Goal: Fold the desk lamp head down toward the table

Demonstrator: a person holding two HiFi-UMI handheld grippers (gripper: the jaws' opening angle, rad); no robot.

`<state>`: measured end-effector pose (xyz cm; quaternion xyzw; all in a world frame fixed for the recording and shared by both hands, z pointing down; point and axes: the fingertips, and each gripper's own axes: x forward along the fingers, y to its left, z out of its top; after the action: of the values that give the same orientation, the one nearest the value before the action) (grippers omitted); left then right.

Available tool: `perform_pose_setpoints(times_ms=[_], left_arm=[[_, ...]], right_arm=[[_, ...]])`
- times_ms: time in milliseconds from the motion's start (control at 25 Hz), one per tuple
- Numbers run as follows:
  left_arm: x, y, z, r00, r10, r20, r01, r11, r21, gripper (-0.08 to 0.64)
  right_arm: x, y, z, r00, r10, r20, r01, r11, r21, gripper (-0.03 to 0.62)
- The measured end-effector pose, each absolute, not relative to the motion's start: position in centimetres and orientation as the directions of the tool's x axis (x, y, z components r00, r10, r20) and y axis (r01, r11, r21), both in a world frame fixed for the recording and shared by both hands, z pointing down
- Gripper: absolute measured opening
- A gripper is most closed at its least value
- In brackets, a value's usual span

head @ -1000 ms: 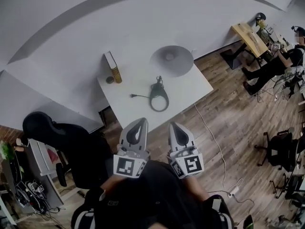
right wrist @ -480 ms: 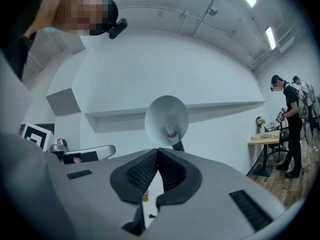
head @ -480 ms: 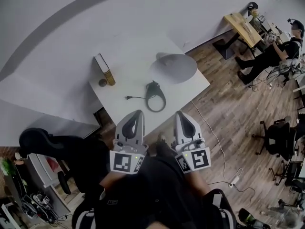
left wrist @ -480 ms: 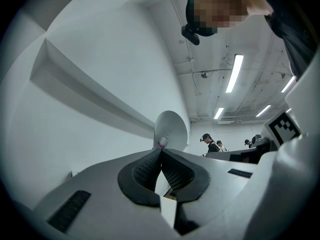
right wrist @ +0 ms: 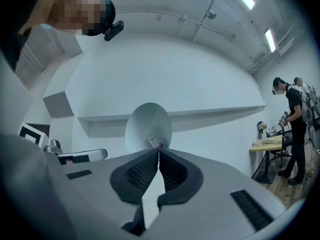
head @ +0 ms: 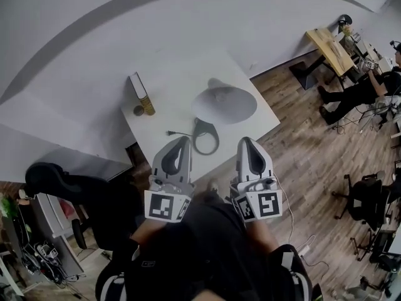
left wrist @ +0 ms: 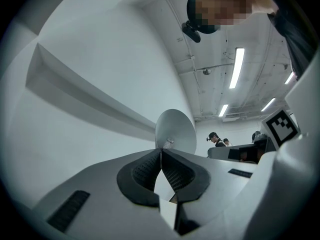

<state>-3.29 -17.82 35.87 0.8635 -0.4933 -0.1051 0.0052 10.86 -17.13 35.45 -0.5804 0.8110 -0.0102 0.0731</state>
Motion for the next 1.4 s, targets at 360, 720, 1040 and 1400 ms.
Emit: perform_pose_setpoints(times_ms=[360,720,1040,1400], left_arm=[[-2.1,-20.6,33.9,0.488,-0.851,-0.196,-0.853,-0.512,0.1,0.143],[-1.5,-22.8,33.0,0.496,-0.847,-0.191,-0.852,-0.518,0.082,0.16],[-0.9,-24.4,33.0,0.516,-0.839,-0.173,-0.844,-0.533,0.066,0.16],[-0.5,-25.6,33.1,0.508,-0.848,-0.155,-0.851,-0.521,0.065,0.142]], right_arm=[[11.9,-20.1,34.1,-0.356,-0.926,-0.122,-0.922,0.369,-0.114,0.141],[11.3,-22.4,34.2,-0.377,-0.919,-0.117,-0.911,0.391,-0.132,0.175],[11.1,-24.2,33.9,-0.379,-0.918,-0.119,-0.91,0.393,-0.133,0.173],[10.8,-25.3,34.0,-0.397,-0.912,-0.1,-0.905,0.407,-0.127,0.147]])
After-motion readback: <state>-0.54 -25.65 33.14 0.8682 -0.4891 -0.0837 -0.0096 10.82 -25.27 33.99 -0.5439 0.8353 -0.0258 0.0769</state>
